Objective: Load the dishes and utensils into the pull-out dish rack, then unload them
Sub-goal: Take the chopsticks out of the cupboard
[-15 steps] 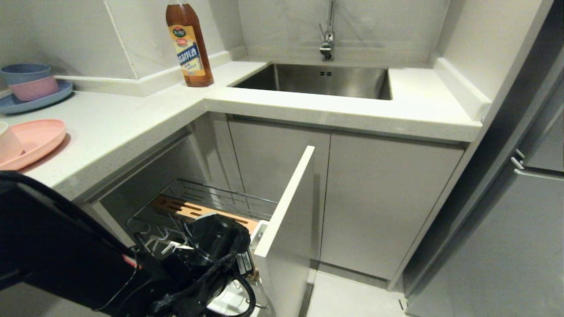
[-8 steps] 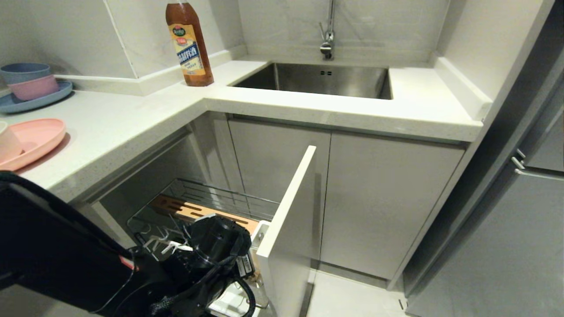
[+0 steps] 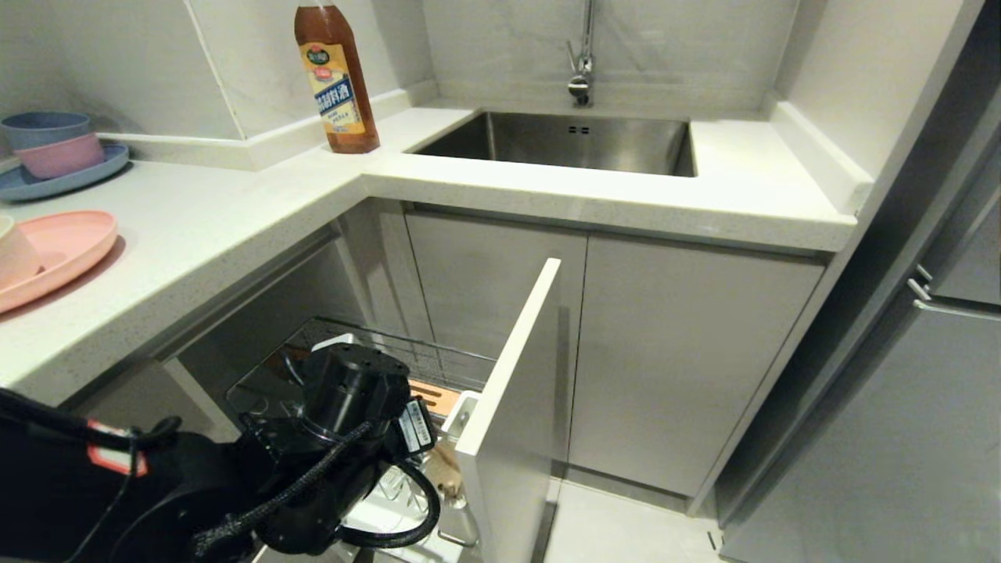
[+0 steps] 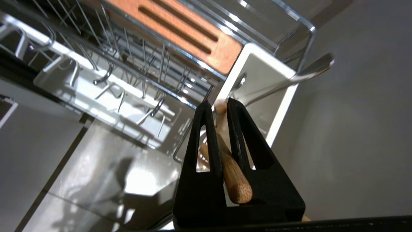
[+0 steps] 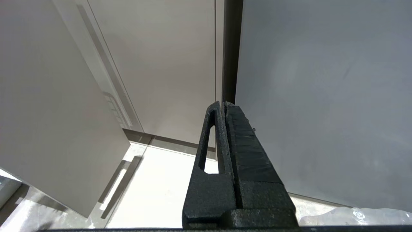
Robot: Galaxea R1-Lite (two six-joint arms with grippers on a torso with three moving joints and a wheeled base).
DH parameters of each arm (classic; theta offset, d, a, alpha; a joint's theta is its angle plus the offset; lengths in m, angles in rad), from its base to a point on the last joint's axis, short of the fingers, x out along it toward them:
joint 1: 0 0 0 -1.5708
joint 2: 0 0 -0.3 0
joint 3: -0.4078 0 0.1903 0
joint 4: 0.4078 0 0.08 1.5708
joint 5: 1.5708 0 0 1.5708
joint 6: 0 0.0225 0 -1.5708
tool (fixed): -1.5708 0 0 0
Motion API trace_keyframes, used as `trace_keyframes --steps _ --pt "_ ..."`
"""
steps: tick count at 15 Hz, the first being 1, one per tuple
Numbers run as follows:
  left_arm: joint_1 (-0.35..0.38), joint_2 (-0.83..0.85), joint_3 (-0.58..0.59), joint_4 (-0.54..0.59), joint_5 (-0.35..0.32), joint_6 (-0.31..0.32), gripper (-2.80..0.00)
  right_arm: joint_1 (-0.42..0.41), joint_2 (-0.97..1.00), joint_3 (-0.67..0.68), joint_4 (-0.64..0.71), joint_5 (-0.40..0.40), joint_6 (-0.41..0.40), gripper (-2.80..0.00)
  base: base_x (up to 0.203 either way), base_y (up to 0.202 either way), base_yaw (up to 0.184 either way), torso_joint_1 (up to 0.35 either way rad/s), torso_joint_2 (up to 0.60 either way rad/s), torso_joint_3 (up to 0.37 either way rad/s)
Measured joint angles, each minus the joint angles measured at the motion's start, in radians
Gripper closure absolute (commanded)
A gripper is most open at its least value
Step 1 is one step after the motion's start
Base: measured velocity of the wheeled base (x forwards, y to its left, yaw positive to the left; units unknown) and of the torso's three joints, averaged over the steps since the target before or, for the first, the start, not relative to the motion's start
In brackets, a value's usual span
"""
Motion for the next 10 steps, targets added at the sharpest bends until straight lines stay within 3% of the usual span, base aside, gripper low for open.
trace_keyframes --steps 10 --pt "0.000 -0.103 0.001 0.067 0.026 0.016 0.00 0.000 0.000 0.000 0.000 0.000 0.000 0.00 0.000 0.000 0.000 0.000 0.00 0.000"
